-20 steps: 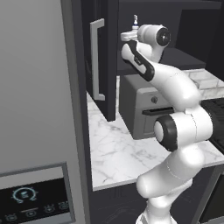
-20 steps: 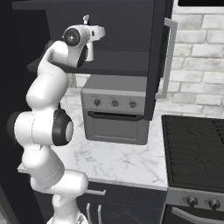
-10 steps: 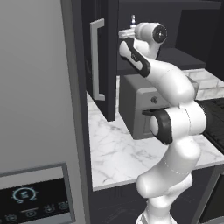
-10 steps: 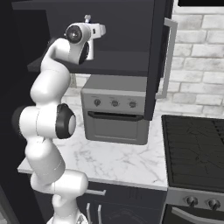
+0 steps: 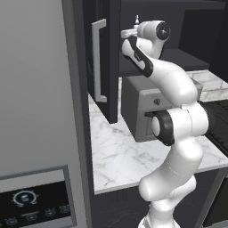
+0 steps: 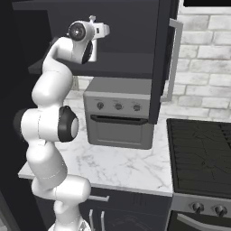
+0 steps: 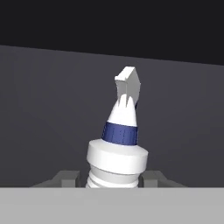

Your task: Move the cutting board and knife to the sink. Then move spray from the cabinet to the counter.

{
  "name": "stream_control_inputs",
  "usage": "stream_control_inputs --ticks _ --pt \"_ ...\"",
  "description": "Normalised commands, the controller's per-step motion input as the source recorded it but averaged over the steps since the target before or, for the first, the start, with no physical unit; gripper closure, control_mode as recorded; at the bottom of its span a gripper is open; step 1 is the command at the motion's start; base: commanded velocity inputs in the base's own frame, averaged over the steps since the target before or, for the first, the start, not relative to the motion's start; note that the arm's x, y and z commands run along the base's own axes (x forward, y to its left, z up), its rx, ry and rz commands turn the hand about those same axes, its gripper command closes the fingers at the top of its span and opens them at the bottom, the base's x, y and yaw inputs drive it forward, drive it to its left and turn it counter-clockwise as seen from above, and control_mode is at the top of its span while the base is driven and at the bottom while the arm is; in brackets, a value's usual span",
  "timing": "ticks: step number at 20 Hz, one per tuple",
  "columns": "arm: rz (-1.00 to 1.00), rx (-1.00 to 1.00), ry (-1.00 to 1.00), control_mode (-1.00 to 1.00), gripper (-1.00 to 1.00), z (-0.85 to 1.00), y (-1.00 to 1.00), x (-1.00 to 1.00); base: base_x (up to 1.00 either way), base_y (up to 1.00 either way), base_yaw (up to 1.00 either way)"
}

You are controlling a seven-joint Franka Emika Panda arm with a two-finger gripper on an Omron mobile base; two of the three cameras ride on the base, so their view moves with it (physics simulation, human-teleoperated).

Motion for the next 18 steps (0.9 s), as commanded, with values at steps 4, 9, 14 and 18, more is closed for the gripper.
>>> stream_control_inputs --ticks 4,9,14,18 --pt "0.0 0.02 0.06 -1.0 1.0 0.0 0.01 0.0 0.0 0.0 0.0" --pt "0.0 0.01 0.03 -1.0 1.0 -0.02 0.0 0.0 0.0 0.0 0.0" --pt "0.0 0.01 0.0 -1.0 1.0 0.0 0.0 -0.01 0.0 0.0 0.0" --pt "0.0 0.0 -0.01 -1.0 1.0 0.0 0.0 -0.13 0.0 0.0 0.0"
